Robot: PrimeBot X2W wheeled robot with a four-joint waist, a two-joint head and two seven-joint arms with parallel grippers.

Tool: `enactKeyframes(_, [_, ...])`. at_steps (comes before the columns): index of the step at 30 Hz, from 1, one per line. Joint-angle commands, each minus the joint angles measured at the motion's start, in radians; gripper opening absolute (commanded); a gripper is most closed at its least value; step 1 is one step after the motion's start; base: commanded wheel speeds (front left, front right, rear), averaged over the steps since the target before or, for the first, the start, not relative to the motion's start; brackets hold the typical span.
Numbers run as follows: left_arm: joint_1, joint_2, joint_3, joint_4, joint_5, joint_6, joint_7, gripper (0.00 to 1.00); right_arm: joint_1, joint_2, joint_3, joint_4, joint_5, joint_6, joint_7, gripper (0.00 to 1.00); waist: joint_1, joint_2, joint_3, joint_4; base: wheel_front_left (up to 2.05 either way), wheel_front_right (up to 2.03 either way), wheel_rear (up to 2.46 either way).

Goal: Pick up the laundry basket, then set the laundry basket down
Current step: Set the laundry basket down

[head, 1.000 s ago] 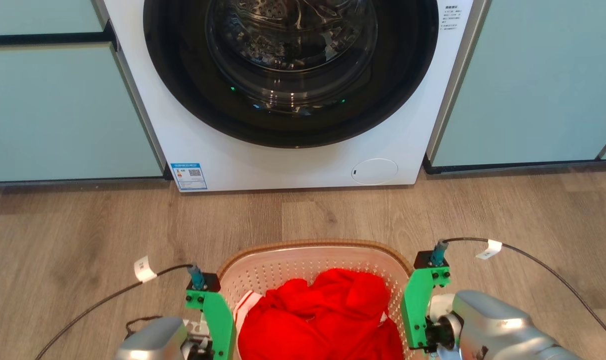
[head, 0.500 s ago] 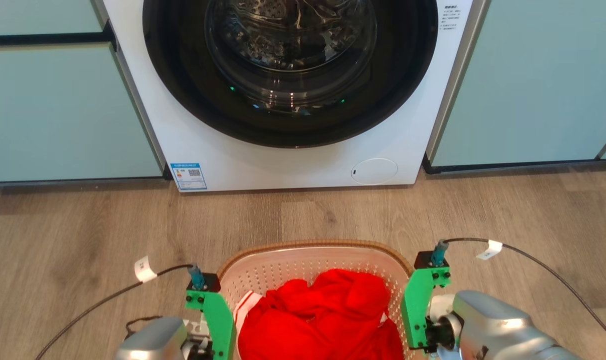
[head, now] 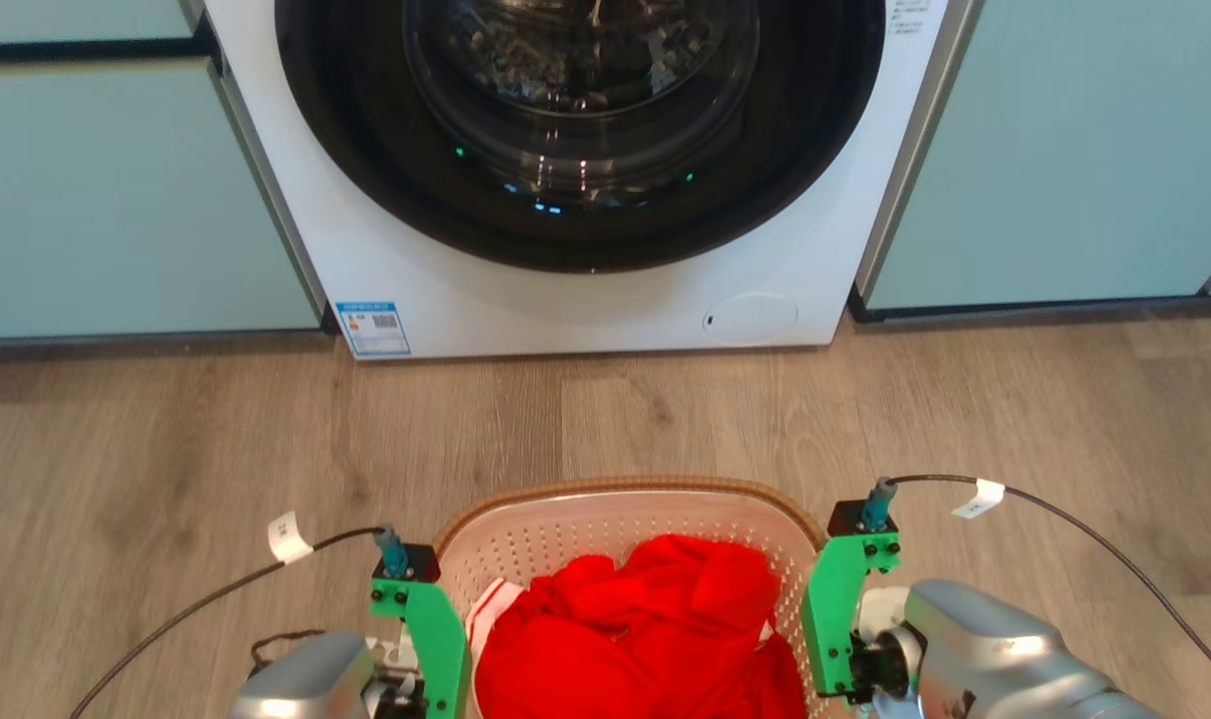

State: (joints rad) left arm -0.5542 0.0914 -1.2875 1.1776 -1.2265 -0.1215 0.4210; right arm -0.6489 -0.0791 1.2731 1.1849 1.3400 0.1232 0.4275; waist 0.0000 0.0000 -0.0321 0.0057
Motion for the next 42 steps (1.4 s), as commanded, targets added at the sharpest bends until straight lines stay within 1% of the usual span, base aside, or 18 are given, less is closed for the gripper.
enactKeyframes(1, [-0.079,-0.012,0.009,-0.024,0.000,-0.009,-0.014,0.00,-0.034,0.018,0.003,-0.028,0.004,0.008,-0.022,0.00,0.0000,0.0000,0.016,0.002,0.00,0.00,0.00])
enactKeyframes(6, [-0.102,-0.022,0.009,-0.018,0.014,-0.009,-0.047,0.00,-0.047,0.010,0.004,-0.032,0.002,0.008,-0.052,0.00,0.0000,0.0000,0.087,0.010,0.00,0.00,0.00])
enactKeyframes(20, [-0.298,-0.040,0.010,0.037,0.065,-0.006,-0.233,0.00,-0.244,-0.047,-0.007,-0.008,-0.036,0.008,-0.253,0.00,0.0000,0.0000,0.506,0.029,0.00,0.00,0.00])
enactKeyframes(27, [-0.383,-0.041,0.010,-0.015,0.079,0.021,-0.304,0.00,-0.332,-0.071,-0.011,-0.005,-0.046,0.008,-0.318,0.00,0.0000,0.0000,0.685,0.045,0.00,0.00,0.00])
enactKeyframes(28, [-0.401,-0.041,0.009,-0.020,0.081,0.031,-0.320,0.00,-0.354,-0.078,-0.010,-0.003,-0.050,0.008,-0.335,0.00,0.0000,0.0000,0.727,0.050,0.00,0.00,0.00])
enactKeyframes(30, [-0.420,-0.041,0.009,-0.019,0.089,0.044,-0.334,0.00,-0.376,-0.082,-0.016,0.001,-0.049,0.008,-0.359,0.00,0.0000,0.0000,0.765,0.054,0.00,0.00,0.00])
enactKeyframes(33, [-0.435,-0.041,0.009,-0.017,0.098,0.055,-0.353,0.00,-0.393,-0.082,-0.015,0.006,-0.059,0.008,-0.386,0.00,0.0000,0.0000,0.795,0.056,0.00,0.00,0.00])
enactKeyframes(39, [-0.479,-0.041,0.009,-0.002,0.112,0.084,-0.419,0.00,-0.426,-0.064,-0.017,0.023,-0.067,0.008,-0.433,0.00,0.0000,0.0000,0.864,0.052,0.00,0.00,0.00])
enactKeyframes(42, [-0.502,-0.041,0.008,0.004,0.120,0.090,-0.438,0.00,-0.436,-0.057,-0.025,0.025,-0.056,0.008,-0.442,0.00,0.0000,0.0000,0.892,0.050,0.00,0.00,0.00])
